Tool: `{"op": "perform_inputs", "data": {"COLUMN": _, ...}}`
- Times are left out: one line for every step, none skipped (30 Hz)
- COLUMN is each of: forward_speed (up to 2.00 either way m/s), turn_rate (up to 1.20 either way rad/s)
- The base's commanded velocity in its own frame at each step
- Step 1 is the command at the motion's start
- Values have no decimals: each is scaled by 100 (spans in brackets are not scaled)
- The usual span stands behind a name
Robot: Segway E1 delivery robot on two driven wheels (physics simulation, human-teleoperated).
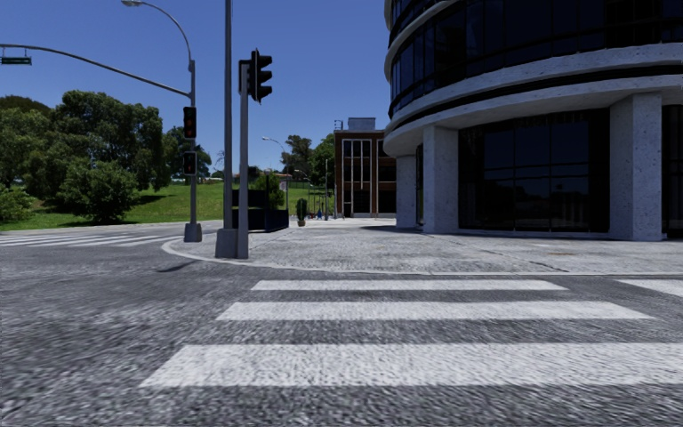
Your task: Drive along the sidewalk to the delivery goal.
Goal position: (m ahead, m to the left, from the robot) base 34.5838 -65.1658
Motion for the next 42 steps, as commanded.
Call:
{"op": "perform_inputs", "data": {"forward_speed": 200, "turn_rate": 0}}
{"op": "perform_inputs", "data": {"forward_speed": 200, "turn_rate": 0}}
{"op": "perform_inputs", "data": {"forward_speed": 200, "turn_rate": 0}}
{"op": "perform_inputs", "data": {"forward_speed": 200, "turn_rate": 0}}
{"op": "perform_inputs", "data": {"forward_speed": 200, "turn_rate": -3}}
{"op": "perform_inputs", "data": {"forward_speed": 200, "turn_rate": -5}}
{"op": "perform_inputs", "data": {"forward_speed": 200, "turn_rate": -5}}
{"op": "perform_inputs", "data": {"forward_speed": 200, "turn_rate": -5}}
{"op": "perform_inputs", "data": {"forward_speed": 200, "turn_rate": -5}}
{"op": "perform_inputs", "data": {"forward_speed": 200, "turn_rate": -5}}
{"op": "perform_inputs", "data": {"forward_speed": 200, "turn_rate": -6}}
{"op": "perform_inputs", "data": {"forward_speed": 200, "turn_rate": -6}}
{"op": "perform_inputs", "data": {"forward_speed": 200, "turn_rate": -6}}
{"op": "perform_inputs", "data": {"forward_speed": 200, "turn_rate": -6}}
{"op": "perform_inputs", "data": {"forward_speed": 200, "turn_rate": -6}}
{"op": "perform_inputs", "data": {"forward_speed": 200, "turn_rate": -6}}
{"op": "perform_inputs", "data": {"forward_speed": 200, "turn_rate": -6}}
{"op": "perform_inputs", "data": {"forward_speed": 200, "turn_rate": -6}}
{"op": "perform_inputs", "data": {"forward_speed": 200, "turn_rate": -6}}
{"op": "perform_inputs", "data": {"forward_speed": 200, "turn_rate": -6}}
{"op": "perform_inputs", "data": {"forward_speed": 200, "turn_rate": -6}}
{"op": "perform_inputs", "data": {"forward_speed": 200, "turn_rate": -6}}
{"op": "perform_inputs", "data": {"forward_speed": 200, "turn_rate": -6}}
{"op": "perform_inputs", "data": {"forward_speed": 200, "turn_rate": -6}}
{"op": "perform_inputs", "data": {"forward_speed": 200, "turn_rate": 0}}
{"op": "perform_inputs", "data": {"forward_speed": 200, "turn_rate": 0}}
{"op": "perform_inputs", "data": {"forward_speed": 200, "turn_rate": 0}}
{"op": "perform_inputs", "data": {"forward_speed": 200, "turn_rate": 0}}
{"op": "perform_inputs", "data": {"forward_speed": 200, "turn_rate": 0}}
{"op": "perform_inputs", "data": {"forward_speed": 200, "turn_rate": 0}}
{"op": "perform_inputs", "data": {"forward_speed": 200, "turn_rate": 0}}
{"op": "perform_inputs", "data": {"forward_speed": 200, "turn_rate": 0}}
{"op": "perform_inputs", "data": {"forward_speed": 200, "turn_rate": 0}}
{"op": "perform_inputs", "data": {"forward_speed": 200, "turn_rate": 0}}
{"op": "perform_inputs", "data": {"forward_speed": 200, "turn_rate": 0}}
{"op": "perform_inputs", "data": {"forward_speed": 200, "turn_rate": 0}}
{"op": "perform_inputs", "data": {"forward_speed": 200, "turn_rate": 0}}
{"op": "perform_inputs", "data": {"forward_speed": 200, "turn_rate": 0}}
{"op": "perform_inputs", "data": {"forward_speed": 200, "turn_rate": 0}}
{"op": "perform_inputs", "data": {"forward_speed": 200, "turn_rate": 0}}
{"op": "perform_inputs", "data": {"forward_speed": 200, "turn_rate": 0}}
{"op": "perform_inputs", "data": {"forward_speed": 200, "turn_rate": 0}}
